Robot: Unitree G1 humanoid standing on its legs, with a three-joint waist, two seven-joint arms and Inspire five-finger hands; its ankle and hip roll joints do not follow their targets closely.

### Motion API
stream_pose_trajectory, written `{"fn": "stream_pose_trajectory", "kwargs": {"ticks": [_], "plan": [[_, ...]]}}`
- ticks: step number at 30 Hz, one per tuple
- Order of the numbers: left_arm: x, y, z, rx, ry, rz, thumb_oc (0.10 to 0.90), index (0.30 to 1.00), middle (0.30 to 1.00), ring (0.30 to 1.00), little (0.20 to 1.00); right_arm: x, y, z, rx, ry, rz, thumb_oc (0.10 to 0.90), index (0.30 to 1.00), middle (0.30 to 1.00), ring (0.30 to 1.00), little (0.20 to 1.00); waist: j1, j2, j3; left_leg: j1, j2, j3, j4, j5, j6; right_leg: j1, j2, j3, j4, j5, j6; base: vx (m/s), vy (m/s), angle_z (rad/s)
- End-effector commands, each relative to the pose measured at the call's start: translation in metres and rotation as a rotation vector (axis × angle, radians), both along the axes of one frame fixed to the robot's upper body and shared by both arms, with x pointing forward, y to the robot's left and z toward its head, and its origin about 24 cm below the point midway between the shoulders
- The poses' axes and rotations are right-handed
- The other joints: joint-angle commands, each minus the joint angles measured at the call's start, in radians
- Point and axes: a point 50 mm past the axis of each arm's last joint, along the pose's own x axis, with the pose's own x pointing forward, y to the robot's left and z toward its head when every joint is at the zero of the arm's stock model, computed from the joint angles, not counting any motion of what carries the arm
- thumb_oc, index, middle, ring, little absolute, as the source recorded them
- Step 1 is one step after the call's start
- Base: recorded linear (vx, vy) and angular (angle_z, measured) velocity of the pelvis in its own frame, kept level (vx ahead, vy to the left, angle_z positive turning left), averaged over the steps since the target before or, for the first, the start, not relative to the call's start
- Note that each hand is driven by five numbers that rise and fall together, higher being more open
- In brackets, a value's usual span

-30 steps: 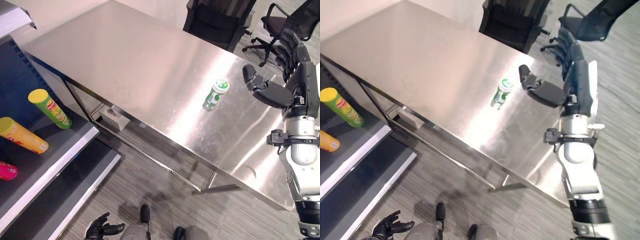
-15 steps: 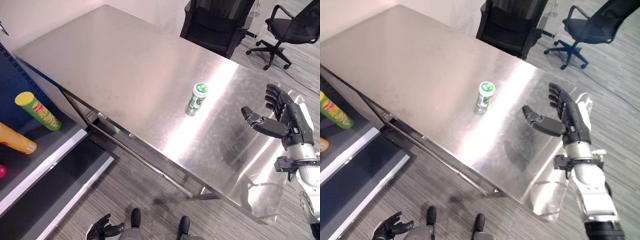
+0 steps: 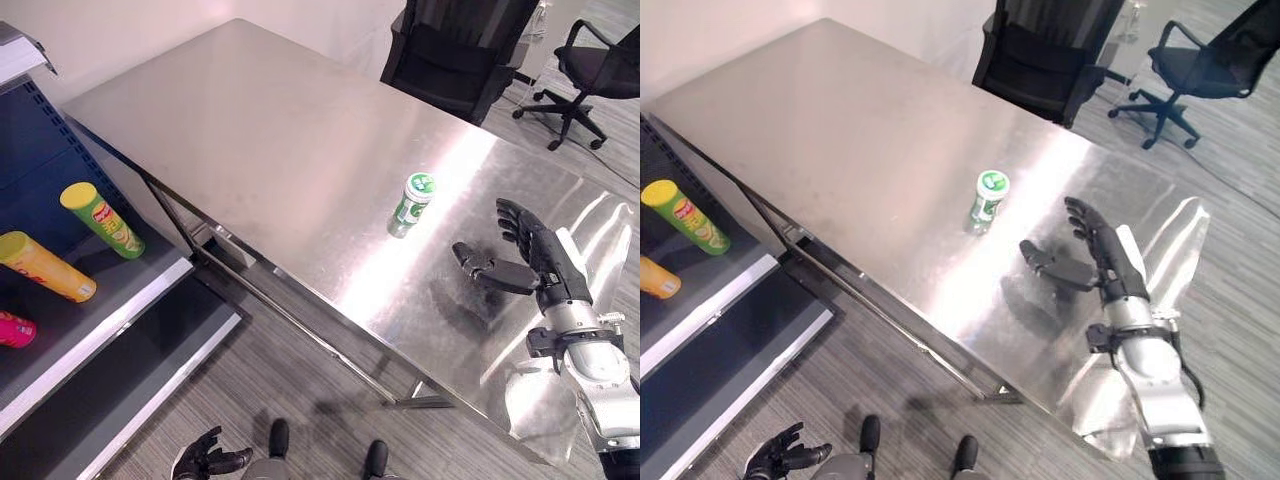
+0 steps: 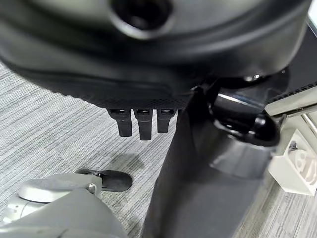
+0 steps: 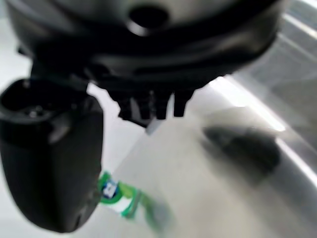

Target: Put the goods on the table back onto the shelves and tidy them up.

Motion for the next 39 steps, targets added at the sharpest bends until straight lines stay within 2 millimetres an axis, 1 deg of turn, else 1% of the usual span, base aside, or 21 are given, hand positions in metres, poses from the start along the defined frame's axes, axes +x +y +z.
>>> {"fn": "stream_pose_trajectory", "kwargs": {"ticks": [1,2,9,10,14,19,29,30,31,35,39], "plan": [[0.008,0.011,0.005,0.056,-0.021,-0.066,0.800,0.900,0.900,0.900,0.900,0.014,-0.003,0.053,-0.051,-0.230,-0.022,0.800,0.900,0.900,0.900,0.900,0.029,-0.001,-0.038,-0.029,-0.005,0.048,0.021,-0.081,0.003,0.007,-0.058,-0.046,0.067,-0.062,0.080,0.04,0.041,0.09],[0.006,0.012,0.005,0.060,-0.016,-0.061,0.800,0.900,0.900,0.900,0.900,0.019,-0.001,0.054,-0.068,-0.225,-0.021,0.800,0.900,0.900,0.900,0.900,0.039,-0.003,-0.034,-0.031,-0.009,0.046,0.022,-0.083,0.005,0.004,-0.063,-0.049,0.070,-0.059,0.083,0.03,0.030,0.13],[0.005,0.014,0.005,0.066,-0.009,-0.052,0.800,0.900,0.900,0.900,0.900,0.029,0.003,0.057,-0.069,-0.226,-0.018,0.800,0.900,0.900,0.900,0.900,0.062,-0.011,-0.026,-0.042,-0.015,0.035,0.021,-0.083,0.009,-0.005,-0.070,-0.058,0.076,-0.054,0.086,0.03,0.014,0.07],[0.004,0.014,0.005,0.066,-0.007,-0.056,0.800,0.900,0.900,0.900,0.900,0.032,0.006,0.057,-0.075,-0.220,-0.004,0.800,0.900,0.900,0.900,0.900,0.071,-0.014,-0.024,-0.045,-0.017,0.032,0.022,-0.084,0.010,-0.006,-0.073,-0.063,0.077,-0.053,0.087,0.04,0.014,0.03],[0.004,0.014,0.005,0.065,-0.010,-0.054,0.800,0.900,0.900,0.900,0.900,0.033,0.009,0.057,-0.076,-0.225,-0.001,0.800,0.900,0.900,0.900,0.900,0.078,-0.016,-0.022,-0.048,-0.019,0.029,0.022,-0.084,0.010,-0.006,-0.073,-0.066,0.079,-0.054,0.087,0.02,0.003,0.03],[0.006,0.012,0.005,0.066,-0.010,-0.053,0.800,0.900,0.900,0.900,0.900,0.039,0.015,0.064,-0.063,-0.268,-0.011,0.800,0.900,0.900,0.900,0.900,0.090,-0.018,-0.018,-0.050,-0.019,0.022,0.022,-0.085,0.012,-0.007,-0.073,-0.073,0.078,-0.055,0.087,0.01,0.000,0.03],[0.007,0.011,0.005,0.072,-0.008,-0.062,0.800,0.900,0.900,0.900,0.900,0.049,0.018,0.067,-0.070,-0.269,-0.028,0.800,0.900,0.900,0.900,0.900,0.105,-0.025,-0.011,-0.052,-0.019,0.012,0.024,-0.086,0.011,-0.007,-0.071,-0.078,0.081,-0.060,0.084,0.00,-0.001,0.02],[0.007,0.011,0.005,0.076,-0.009,-0.066,0.800,0.900,0.900,0.900,0.900,0.052,0.019,0.067,-0.074,-0.268,-0.030,0.720,0.780,0.780,0.780,0.780,0.108,-0.025,-0.009,-0.051,-0.019,0.011,0.025,-0.087,0.011,-0.008,-0.071,-0.080,0.082,-0.060,0.084,0.00,0.000,0.00],[0.007,0.011,0.005,0.076,-0.008,-0.069,0.800,0.900,0.900,0.900,0.900,0.054,0.019,0.068,-0.084,-0.266,-0.035,0.400,0.300,0.300,0.300,0.300,0.111,-0.026,-0.009,-0.051,-0.019,0.011,0.026,-0.087,0.011,-0.008,-0.071,-0.081,0.083,-0.059,0.084,0.00,0.000,0.00],[0.009,0.013,0.006,0.087,-0.011,-0.070,0.800,0.900,0.900,0.900,0.900,0.056,0.024,0.073,-0.115,-0.282,-0.026,0.400,0.300,0.300,0.300,0.300,0.111,-0.026,-0.007,-0.052,-0.018,0.011,0.024,-0.086,0.010,-0.008,-0.070,-0.083,0.080,-0.058,0.083,0.00,0.000,0.00],[0.011,0.015,0.008,0.093,-0.019,-0.063,0.800,0.900,0.900,0.900,0.900,0.053,0.024,0.076,-0.125,-0.296,-0.027,0.400,0.300,0.300,0.300,0.300,0.111,-0.029,-0.009,-0.049,-0.016,0.009,0.023,-0.088,0.009,-0.002,-0.070,-0.088,0.077,-0.060,0.083,0.00,-0.004,0.01]]}}
